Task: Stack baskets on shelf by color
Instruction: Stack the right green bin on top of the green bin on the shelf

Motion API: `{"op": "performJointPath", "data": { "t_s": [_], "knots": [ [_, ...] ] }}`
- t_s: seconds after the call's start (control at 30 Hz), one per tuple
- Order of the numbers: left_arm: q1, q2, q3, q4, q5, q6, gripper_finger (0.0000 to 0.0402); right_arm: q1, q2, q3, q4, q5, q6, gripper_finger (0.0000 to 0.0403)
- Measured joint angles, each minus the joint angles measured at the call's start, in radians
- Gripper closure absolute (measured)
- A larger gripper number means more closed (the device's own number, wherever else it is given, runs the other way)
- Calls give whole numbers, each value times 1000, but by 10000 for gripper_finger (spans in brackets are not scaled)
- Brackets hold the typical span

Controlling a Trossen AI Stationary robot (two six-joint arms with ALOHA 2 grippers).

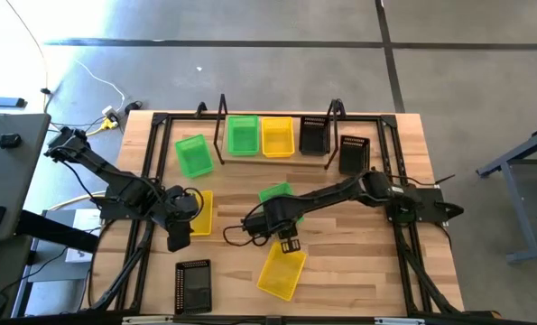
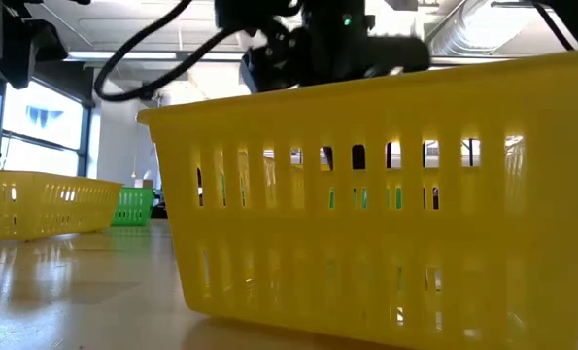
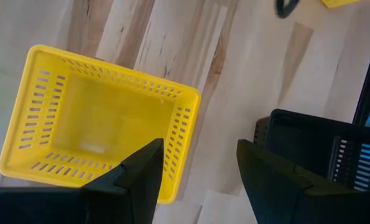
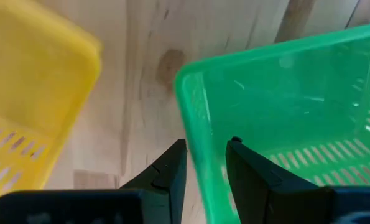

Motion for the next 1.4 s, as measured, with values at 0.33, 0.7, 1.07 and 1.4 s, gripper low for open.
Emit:
{"op": "performJointPath", "data": {
  "t_s": [0.33, 0.7, 1.07, 1.4],
  "knots": [
    [0, 0, 0, -2, -5, 24, 206, 1, 8, -73, 8, -32, 53, 346],
    [0, 0, 0, -1, -7, 26, 206, 16, 5, 50, 0, -45, 134, 400],
    [0, 0, 0, -1, -10, 26, 206, 7, 3, 281, -1, -14, 245, 402],
    [1, 0, 0, 0, -11, 26, 206, -27, -19, 346, 13, 49, 269, 403]
  ]
}}
